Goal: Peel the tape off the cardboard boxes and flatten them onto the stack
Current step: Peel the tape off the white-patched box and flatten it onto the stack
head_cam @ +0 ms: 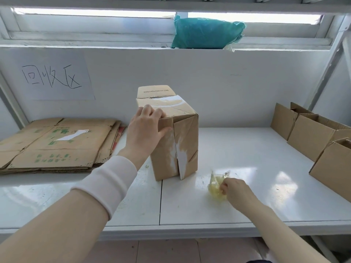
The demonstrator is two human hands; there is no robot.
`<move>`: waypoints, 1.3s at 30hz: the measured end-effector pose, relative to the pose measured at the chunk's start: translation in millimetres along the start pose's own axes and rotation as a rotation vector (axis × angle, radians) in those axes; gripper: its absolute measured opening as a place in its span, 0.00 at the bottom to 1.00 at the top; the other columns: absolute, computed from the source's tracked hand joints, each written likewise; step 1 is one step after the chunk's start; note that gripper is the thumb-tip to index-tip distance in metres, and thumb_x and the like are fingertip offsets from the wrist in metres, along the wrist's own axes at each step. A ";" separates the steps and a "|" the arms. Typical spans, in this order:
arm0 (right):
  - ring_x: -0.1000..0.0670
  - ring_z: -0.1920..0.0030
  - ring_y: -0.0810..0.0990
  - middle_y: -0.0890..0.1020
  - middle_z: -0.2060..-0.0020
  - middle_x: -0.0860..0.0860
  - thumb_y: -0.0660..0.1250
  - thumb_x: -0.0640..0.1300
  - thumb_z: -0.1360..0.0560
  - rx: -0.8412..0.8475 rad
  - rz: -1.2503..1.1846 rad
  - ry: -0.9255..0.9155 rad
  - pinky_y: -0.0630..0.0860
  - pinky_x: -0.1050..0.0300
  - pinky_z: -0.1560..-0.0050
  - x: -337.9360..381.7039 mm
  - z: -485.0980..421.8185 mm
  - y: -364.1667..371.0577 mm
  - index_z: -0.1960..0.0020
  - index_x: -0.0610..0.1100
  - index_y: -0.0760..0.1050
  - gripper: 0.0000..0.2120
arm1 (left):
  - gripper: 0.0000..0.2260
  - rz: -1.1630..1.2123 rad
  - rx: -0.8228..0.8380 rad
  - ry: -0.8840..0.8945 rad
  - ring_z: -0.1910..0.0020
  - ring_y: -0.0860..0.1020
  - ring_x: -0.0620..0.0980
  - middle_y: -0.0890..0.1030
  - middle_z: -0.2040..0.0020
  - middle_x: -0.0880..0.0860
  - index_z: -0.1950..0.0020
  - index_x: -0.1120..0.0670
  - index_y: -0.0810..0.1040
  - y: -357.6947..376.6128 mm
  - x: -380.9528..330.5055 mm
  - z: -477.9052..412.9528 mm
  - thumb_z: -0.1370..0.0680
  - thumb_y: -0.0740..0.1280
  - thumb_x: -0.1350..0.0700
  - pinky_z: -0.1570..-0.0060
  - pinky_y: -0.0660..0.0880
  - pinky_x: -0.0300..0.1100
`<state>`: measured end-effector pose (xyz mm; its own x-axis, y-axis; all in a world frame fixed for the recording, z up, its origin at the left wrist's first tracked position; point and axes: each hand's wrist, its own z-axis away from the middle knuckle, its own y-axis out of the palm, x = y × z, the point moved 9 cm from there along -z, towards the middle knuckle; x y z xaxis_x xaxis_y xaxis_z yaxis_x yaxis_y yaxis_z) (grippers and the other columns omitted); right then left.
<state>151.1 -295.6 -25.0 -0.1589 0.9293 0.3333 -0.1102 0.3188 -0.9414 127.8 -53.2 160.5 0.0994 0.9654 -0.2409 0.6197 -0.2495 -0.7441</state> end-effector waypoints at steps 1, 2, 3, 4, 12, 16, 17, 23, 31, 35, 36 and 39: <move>0.45 0.47 0.76 0.80 0.50 0.46 0.53 0.32 0.26 0.006 -0.002 0.009 0.72 0.56 0.51 0.3 1.7 -7.3 0.50 0.44 0.73 0.13 | 0.19 0.004 -0.001 0.000 0.42 0.70 0.54 0.73 0.47 0.55 0.41 0.54 0.75 0.0 0.1 0.1 0.28 0.70 0.47 0.45 0.68 0.45; 0.44 0.48 0.77 0.80 0.49 0.45 0.52 0.32 0.26 -0.001 0.025 0.025 0.73 0.55 0.52 1.6 3.4 -18.9 0.44 0.44 0.71 0.16 | 0.19 0.008 -0.001 0.000 0.42 0.70 0.54 0.73 0.47 0.55 0.41 0.54 0.75 0.1 0.3 0.2 0.28 0.70 0.47 0.45 0.68 0.44; 0.43 0.50 0.77 0.80 0.50 0.45 0.54 0.32 0.26 -0.061 0.100 0.023 0.73 0.55 0.54 6.0 5.5 -36.5 0.41 0.44 0.68 0.15 | 0.19 0.012 -0.003 0.000 0.42 0.70 0.54 0.73 0.47 0.55 0.41 0.54 0.75 0.4 0.3 0.4 0.28 0.69 0.47 0.45 0.68 0.44; 0.43 0.51 0.78 0.80 0.50 0.45 0.57 0.36 0.24 -0.177 0.165 0.009 0.72 0.55 0.57 15.2 10.5 -59.3 0.41 0.44 0.66 0.12 | 0.19 0.012 -0.004 0.000 0.42 0.69 0.54 0.73 0.46 0.55 0.41 0.54 0.75 0.5 0.4 0.3 0.28 0.69 0.47 0.45 0.68 0.44; 0.48 0.27 0.56 0.56 0.28 0.51 0.71 0.58 0.34 -0.237 -0.377 -0.272 0.64 0.51 0.32 119.6 -23.0 -54.3 0.24 0.47 0.45 0.49 | 0.21 0.061 -0.043 -0.030 0.41 0.69 0.52 0.73 0.48 0.53 0.43 0.53 0.76 -3.8 4.2 2.1 0.28 0.66 0.41 0.49 0.69 0.41; 0.50 0.32 0.65 0.64 0.32 0.52 0.73 0.59 0.38 -0.294 -0.603 -0.204 0.72 0.49 0.39 128.5 -48.3 -40.9 0.26 0.55 0.46 0.51 | 0.24 0.047 -0.040 -0.119 0.41 0.68 0.50 0.72 0.48 0.52 0.46 0.54 0.76 -10.3 19.5 3.2 0.30 0.65 0.36 0.55 0.67 0.39; 0.48 0.35 0.70 0.69 0.37 0.52 0.71 0.62 0.40 -0.343 -0.611 -0.197 0.75 0.48 0.43 129.7 -49.0 -44.7 0.27 0.55 0.52 0.47 | 0.24 0.046 -0.047 -0.138 0.41 0.67 0.50 0.72 0.48 0.52 0.47 0.55 0.76 -12.3 24.5 3.9 0.31 0.65 0.36 0.55 0.67 0.39; 0.50 0.38 0.73 0.74 0.38 0.53 0.66 0.60 0.34 -0.376 -0.536 -0.331 0.73 0.57 0.43 141.7 -37.2 -48.1 0.30 0.49 0.60 0.37 | 0.19 0.068 -0.086 -0.188 0.42 0.68 0.52 0.72 0.48 0.53 0.49 0.55 0.75 -15.0 47.2 8.1 0.29 0.69 0.42 0.50 0.64 0.37; 0.47 0.63 0.72 0.73 0.68 0.54 0.56 0.43 0.20 -0.594 -1.008 -0.123 0.66 0.62 0.66 103.2 -22.7 -91.0 0.58 0.43 0.71 0.09 | 0.25 0.418 0.158 0.131 0.34 0.65 0.43 0.66 0.31 0.46 0.37 0.47 0.71 -27.2 23.3 3.6 0.32 0.62 0.64 0.47 0.59 0.18; 0.52 0.66 0.70 0.72 0.68 0.53 0.57 0.44 0.21 -0.578 -1.092 -0.164 0.66 0.66 0.67 116.0 -15.0 -106.9 0.61 0.45 0.68 0.10 | 0.28 0.086 0.020 0.161 0.26 0.59 0.53 0.62 0.26 0.52 0.30 0.51 0.67 -50.3 19.3 -14.1 0.29 0.64 0.68 0.30 0.62 0.44; 0.52 0.66 0.70 0.72 0.69 0.53 0.57 0.44 0.21 -0.572 -1.076 -0.178 0.65 0.66 0.67 121.3 -12.9 -111.7 0.60 0.46 0.68 0.10 | 0.30 -0.095 0.036 0.170 0.24 0.54 0.55 0.59 0.25 0.54 0.27 0.51 0.62 -48.6 14.8 -16.9 0.27 0.67 0.63 0.27 0.56 0.53; 0.54 0.67 0.69 0.71 0.69 0.53 0.56 0.45 0.20 -0.563 -1.023 -0.229 0.65 0.66 0.66 131.8 -10.4 -127.1 0.63 0.50 0.66 0.12 | 0.45 -0.555 0.170 0.119 0.24 0.46 0.59 0.49 0.23 0.58 0.24 0.52 0.41 -37.0 9.6 -19.6 0.28 0.68 0.42 0.27 0.45 0.57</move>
<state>154.4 -211.7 138.0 -0.4259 0.1589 0.8907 0.1496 0.9833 -0.1038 121.0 -33.2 197.9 -0.1119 0.9543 0.2771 0.4717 0.2964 -0.8305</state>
